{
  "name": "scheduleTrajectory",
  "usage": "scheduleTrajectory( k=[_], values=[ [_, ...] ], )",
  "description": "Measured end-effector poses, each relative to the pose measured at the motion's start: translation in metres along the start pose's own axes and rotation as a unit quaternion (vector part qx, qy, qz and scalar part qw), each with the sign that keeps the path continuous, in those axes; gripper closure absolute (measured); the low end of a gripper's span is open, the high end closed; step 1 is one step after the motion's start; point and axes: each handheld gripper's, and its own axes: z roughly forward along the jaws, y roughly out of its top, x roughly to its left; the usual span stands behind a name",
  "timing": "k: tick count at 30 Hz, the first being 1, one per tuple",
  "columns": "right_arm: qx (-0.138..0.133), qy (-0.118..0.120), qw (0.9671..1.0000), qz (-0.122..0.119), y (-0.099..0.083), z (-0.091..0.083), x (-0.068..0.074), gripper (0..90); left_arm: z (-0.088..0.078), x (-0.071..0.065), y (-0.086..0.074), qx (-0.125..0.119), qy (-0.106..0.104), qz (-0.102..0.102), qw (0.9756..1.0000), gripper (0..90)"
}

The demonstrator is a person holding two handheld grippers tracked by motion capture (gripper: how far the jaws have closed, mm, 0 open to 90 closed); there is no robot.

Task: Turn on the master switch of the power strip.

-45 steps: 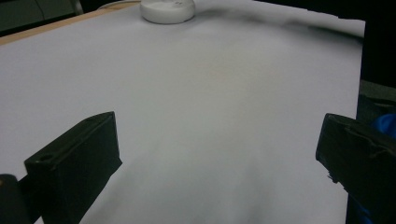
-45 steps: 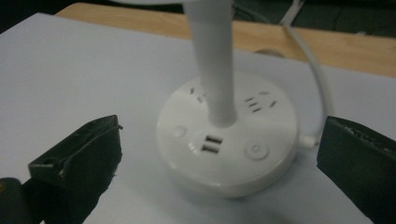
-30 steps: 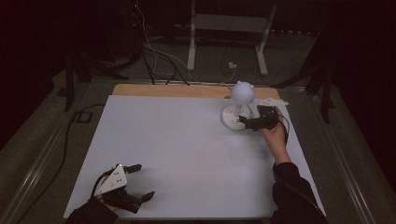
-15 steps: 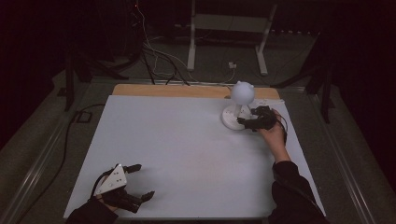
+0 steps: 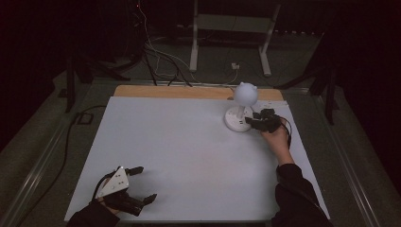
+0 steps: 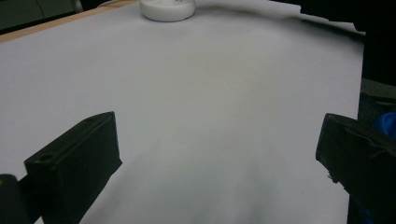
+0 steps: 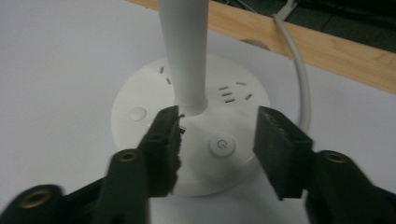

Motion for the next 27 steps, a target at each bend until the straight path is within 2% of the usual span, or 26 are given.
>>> scheduleTrajectory(
  k=[6,14,19,24,27],
  values=[
    [0.005,0.002,0.9998,-0.02,-0.0001,0.0003,0.0005,70.5,-0.0004,-0.0001,0.0001,0.0,0.001,0.0,1.0,0.2],
    [-0.002,-0.009,0.9998,-0.017,0.0004,0.0004,-0.0005,90.0,-0.0011,0.0005,0.0002,-0.004,0.001,-0.002,1.0,0.2],
    [0.006,-0.004,0.9999,-0.014,0.0014,0.0026,-0.0011,90.0,-0.0007,0.0003,0.0001,-0.002,0.001,-0.001,1.0,0.2],
    [0.017,-0.02,0.9996,-0.011,0.0009,0.0067,-0.0007,90.0,-0.0005,0.0005,-0.0001,-0.002,0.002,-0.001,1.0,0.2],
    [0.024,-0.021,0.9994,-0.013,0.0002,0.0092,-0.0006,90.0,-0.0005,0.0003,-0.0002,-0.002,0.001,-0.001,1.0,0.2]
  ],
)
